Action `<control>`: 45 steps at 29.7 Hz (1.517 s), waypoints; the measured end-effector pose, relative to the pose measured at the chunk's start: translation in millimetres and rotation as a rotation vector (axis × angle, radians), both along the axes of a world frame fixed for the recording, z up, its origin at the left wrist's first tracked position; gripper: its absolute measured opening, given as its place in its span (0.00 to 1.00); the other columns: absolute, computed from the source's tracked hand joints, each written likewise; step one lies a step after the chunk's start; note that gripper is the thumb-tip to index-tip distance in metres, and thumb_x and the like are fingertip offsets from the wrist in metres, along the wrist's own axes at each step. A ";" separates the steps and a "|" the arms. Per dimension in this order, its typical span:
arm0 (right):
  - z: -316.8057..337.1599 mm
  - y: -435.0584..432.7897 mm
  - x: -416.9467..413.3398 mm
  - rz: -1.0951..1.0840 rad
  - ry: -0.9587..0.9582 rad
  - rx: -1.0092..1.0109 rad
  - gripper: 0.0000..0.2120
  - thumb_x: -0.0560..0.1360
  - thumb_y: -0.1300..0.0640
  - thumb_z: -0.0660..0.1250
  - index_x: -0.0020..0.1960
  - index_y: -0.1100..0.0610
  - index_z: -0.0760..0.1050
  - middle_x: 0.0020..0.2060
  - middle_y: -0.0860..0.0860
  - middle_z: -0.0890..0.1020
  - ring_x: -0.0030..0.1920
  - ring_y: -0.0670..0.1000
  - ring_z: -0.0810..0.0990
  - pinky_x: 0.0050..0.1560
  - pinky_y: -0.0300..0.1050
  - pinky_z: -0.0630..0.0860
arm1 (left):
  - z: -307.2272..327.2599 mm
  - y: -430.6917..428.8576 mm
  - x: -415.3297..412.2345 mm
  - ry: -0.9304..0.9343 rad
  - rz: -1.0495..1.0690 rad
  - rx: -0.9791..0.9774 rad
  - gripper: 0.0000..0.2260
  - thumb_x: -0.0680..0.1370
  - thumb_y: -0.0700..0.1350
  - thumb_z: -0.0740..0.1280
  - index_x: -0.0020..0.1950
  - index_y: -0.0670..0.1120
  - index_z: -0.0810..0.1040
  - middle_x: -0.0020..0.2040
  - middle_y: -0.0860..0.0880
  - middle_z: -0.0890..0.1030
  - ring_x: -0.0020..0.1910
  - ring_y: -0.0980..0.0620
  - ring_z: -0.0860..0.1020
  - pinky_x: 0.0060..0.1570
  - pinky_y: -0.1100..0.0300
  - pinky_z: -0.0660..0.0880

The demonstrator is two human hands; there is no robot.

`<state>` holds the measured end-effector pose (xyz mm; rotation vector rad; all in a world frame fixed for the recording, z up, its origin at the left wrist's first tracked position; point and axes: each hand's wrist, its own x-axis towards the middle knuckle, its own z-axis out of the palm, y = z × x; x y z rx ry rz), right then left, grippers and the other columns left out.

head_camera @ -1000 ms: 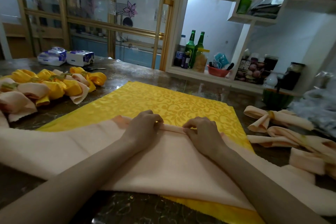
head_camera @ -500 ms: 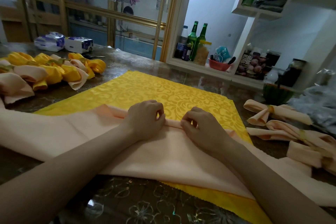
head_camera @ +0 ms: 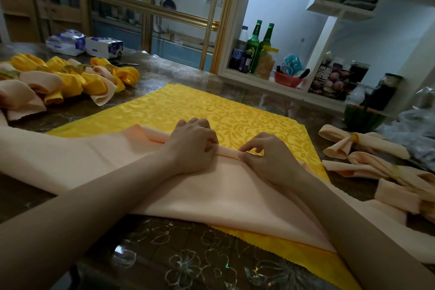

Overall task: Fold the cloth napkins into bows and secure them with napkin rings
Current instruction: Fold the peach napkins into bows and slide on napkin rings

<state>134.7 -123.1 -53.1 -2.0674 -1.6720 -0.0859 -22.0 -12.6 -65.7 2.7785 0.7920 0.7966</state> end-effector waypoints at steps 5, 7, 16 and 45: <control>0.6 -1.4 -3.4 0.038 0.004 0.016 0.04 0.72 0.58 0.69 0.46 0.53 0.80 0.43 0.48 0.79 0.42 0.45 0.73 0.43 0.35 0.68 | -1.1 -0.7 -2.1 -0.079 -0.041 0.080 0.07 0.74 0.43 0.65 0.49 0.48 0.81 0.49 0.51 0.77 0.53 0.49 0.72 0.49 0.59 0.58; 0.6 -1.1 -7.9 0.046 -0.050 0.021 0.04 0.71 0.60 0.67 0.43 0.52 0.77 0.42 0.47 0.77 0.41 0.45 0.71 0.43 0.40 0.69 | -0.3 -1.2 -3.3 -0.098 -0.092 0.148 0.07 0.71 0.42 0.66 0.46 0.47 0.82 0.44 0.51 0.77 0.48 0.49 0.72 0.46 0.60 0.57; 7.4 -3.9 -15.5 0.130 -0.091 -0.067 0.04 0.72 0.62 0.65 0.42 0.53 0.73 0.41 0.49 0.74 0.39 0.45 0.71 0.41 0.36 0.69 | 3.9 -6.9 -4.6 -0.054 -0.232 0.222 0.09 0.71 0.49 0.60 0.34 0.46 0.75 0.31 0.54 0.73 0.32 0.52 0.71 0.35 0.62 0.61; 11.4 -6.9 -27.6 0.181 -0.087 -0.101 0.07 0.71 0.57 0.67 0.42 0.51 0.69 0.36 0.42 0.68 0.38 0.45 0.68 0.40 0.43 0.68 | 3.6 -8.2 -7.5 -0.150 -0.344 0.270 0.16 0.75 0.52 0.57 0.36 0.43 0.76 0.32 0.53 0.70 0.32 0.56 0.65 0.34 0.71 0.57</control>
